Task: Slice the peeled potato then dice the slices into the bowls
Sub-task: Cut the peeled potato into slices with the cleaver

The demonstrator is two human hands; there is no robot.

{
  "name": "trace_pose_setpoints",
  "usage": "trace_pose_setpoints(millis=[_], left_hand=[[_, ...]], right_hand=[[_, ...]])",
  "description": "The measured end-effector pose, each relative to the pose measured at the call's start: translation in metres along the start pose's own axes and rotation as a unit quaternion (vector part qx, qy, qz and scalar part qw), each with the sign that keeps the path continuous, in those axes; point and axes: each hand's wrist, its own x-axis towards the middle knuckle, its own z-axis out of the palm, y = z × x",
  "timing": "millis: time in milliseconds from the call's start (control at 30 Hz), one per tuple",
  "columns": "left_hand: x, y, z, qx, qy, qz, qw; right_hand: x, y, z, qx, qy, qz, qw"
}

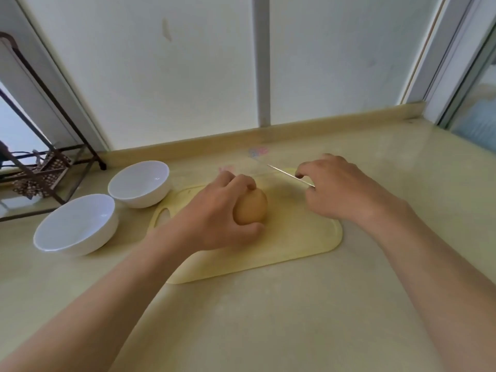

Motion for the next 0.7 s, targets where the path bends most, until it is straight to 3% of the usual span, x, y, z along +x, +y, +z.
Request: trace_pose_setpoints(millis=[167, 333, 467, 700], left_hand=[[-0.001, -0.002, 0.002, 0.029, 0.035, 0.096, 0.994], [0.01, -0.006, 0.006, 0.025, 0.088, 0.192, 0.977], [0.011, -0.006, 0.016, -0.006, 0.126, 0.213, 0.969], [0.014, -0.012, 0.015, -0.01, 0.122, 0.228, 0.966]], right_hand=[[-0.009, -0.004, -0.01, 0.066, 0.026, -0.05, 0.996], [-0.016, -0.005, -0.017, 0.13, -0.036, -0.051, 0.989], [-0.023, -0.011, -0.018, 0.146, -0.067, -0.044, 0.986], [-0.027, -0.017, -0.014, 0.105, -0.093, -0.041, 0.989]])
